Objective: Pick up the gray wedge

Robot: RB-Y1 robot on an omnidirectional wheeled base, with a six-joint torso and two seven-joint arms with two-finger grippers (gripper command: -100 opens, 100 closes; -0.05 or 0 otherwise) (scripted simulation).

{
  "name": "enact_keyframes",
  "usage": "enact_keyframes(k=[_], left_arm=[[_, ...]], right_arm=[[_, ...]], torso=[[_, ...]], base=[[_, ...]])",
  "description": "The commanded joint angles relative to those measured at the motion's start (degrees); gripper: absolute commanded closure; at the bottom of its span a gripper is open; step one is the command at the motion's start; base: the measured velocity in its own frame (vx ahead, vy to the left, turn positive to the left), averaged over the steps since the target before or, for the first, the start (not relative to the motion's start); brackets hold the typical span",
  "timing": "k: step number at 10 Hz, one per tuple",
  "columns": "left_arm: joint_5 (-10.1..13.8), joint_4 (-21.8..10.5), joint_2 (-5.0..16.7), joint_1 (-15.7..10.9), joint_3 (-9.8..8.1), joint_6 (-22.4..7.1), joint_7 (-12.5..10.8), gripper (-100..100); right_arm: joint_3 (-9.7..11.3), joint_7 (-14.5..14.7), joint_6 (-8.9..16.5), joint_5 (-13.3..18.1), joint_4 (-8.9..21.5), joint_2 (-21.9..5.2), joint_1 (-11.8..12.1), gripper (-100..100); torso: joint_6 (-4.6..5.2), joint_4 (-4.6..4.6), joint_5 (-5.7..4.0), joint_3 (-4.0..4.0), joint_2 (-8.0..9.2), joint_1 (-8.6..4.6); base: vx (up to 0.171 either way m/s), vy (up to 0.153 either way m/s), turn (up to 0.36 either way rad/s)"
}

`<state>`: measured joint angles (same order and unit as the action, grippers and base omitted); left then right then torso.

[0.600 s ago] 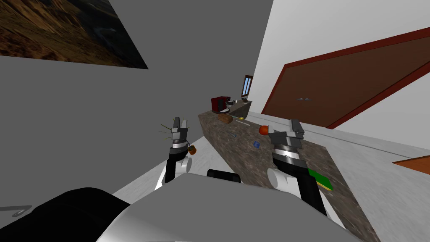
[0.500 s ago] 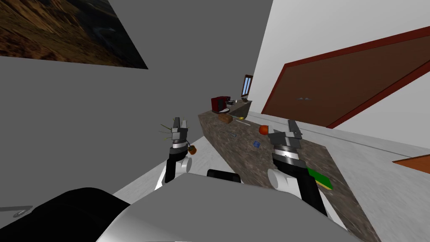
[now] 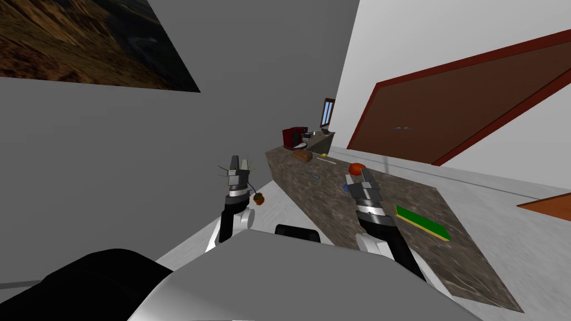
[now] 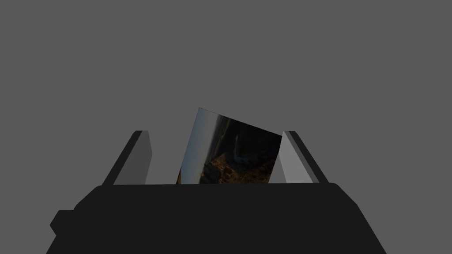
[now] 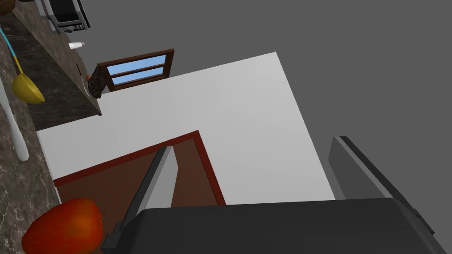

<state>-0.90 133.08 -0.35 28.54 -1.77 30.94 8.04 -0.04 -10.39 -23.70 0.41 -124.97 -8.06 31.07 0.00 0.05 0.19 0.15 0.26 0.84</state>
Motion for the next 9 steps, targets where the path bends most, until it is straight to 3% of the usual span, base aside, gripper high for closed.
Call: enact_keyframes(k=[1,5,6,7,8,9], left_arm=[[0.0,0.0,0.0,0.0,0.0,0.0,0.0,0],[0.0,0.0,0.01,0.0,-0.01,0.0,0.0,0],[0.0,0.0,0.01,0.0,-0.01,0.0,0.0,0],[0.0,0.0,0.01,0.0,-0.01,0.0,0.0,0],[0.0,0.0,0.01,0.0,-0.01,0.0,0.0,0],[0.0,0.0,0.01,0.0,-0.01,0.0,0.0,0]], right_arm=[[-0.13,-0.64,-0.36,-0.01,1.17,-2.18,0.27,-100],[3.12,-1.35,-2.24,2.19,7.13,-8.85,3.68,-100],[3.12,-1.35,-2.24,2.19,7.13,-8.93,3.68,-100],[4.33,-1.53,-2.89,3.0,8.52,-11.42,4.99,-100],[4.33,-1.53,-2.89,3.0,9.39,-11.42,4.99,-100],[5.57,-1.67,-3.53,3.85,11.76,-14.02,6.37,-100]], torso=[[0.0,0.0,0.0,0.0,0.0,0.0],[-0.01,0.0,-0.04,-0.03,-0.06,-0.27],[0.0,-0.02,-0.06,-0.06,-0.11,-0.28],[-0.01,-0.02,-0.07,-0.07,-0.14,-0.4],[0.0,-0.01,-0.07,-0.04,-0.08,-0.35],[-0.01,-0.01,-0.08,-0.05,-0.11,-0.39]], base=[[-0.055,0.146,-0.021],[-0.05,0.165,-0.022],[-0.032,0.111,-0.02],[-0.054,0.132,-0.007],[-0.042,0.121,-0.017],[-0.021,0.15,-0.003]])
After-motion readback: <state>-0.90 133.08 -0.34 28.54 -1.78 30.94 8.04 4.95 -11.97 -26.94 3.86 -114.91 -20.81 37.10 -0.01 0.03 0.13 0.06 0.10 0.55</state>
